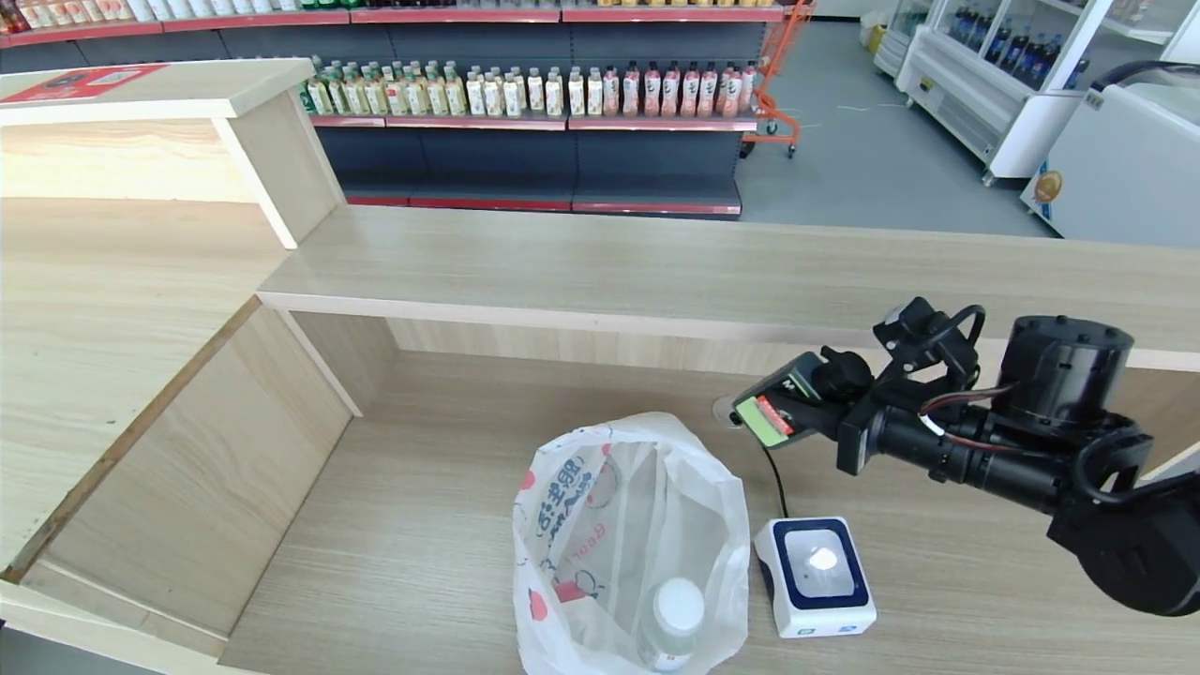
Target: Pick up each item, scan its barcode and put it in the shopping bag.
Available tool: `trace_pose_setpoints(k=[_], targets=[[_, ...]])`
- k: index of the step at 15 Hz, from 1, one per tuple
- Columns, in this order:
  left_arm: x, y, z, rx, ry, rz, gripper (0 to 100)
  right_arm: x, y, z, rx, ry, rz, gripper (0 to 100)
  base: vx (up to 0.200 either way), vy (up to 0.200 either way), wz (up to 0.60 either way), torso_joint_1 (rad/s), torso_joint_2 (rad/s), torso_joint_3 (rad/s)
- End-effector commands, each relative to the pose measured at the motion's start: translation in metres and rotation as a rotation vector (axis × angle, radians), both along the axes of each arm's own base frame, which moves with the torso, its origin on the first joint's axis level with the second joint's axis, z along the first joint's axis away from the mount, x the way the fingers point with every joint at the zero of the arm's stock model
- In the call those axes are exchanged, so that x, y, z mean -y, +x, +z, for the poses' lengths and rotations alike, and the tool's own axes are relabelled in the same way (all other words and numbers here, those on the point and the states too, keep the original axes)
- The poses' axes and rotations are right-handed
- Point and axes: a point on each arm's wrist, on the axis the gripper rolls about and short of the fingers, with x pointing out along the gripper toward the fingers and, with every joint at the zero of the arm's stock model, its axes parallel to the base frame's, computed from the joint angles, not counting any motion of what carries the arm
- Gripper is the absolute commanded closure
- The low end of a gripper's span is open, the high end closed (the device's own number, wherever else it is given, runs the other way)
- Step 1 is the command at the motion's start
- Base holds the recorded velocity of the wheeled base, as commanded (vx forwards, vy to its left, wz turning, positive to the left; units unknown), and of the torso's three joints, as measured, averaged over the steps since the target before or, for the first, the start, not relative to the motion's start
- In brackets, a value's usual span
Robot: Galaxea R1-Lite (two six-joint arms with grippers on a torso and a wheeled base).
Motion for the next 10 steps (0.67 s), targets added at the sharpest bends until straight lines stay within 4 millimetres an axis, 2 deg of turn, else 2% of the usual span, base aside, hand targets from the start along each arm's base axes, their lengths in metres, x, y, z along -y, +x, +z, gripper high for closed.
trace_pose_setpoints(k=[1, 6, 10], targets=[[0.000, 0.000, 0.000, -0.002, -0.001, -0.002, 0, -0.010, -0.002, -0.014, -0.055, -0.014, 0.038, 100, 0.000, 0.000, 0.00, 0.000, 0.00, 0.000], [0.000, 0.000, 0.000, -0.002, -0.002, -0.002, 0, -0.013, -0.028, -0.046, -0.172, -0.075, 0.086, 100, 0.000, 0.000, 0.00, 0.000, 0.00, 0.000], [0.000, 0.000, 0.000, -0.002, -0.002, -0.002, 0, -0.019, -0.032, -0.072, -0.103, -0.134, 0.131, 100, 0.000, 0.000, 0.00, 0.000, 0.00, 0.000]])
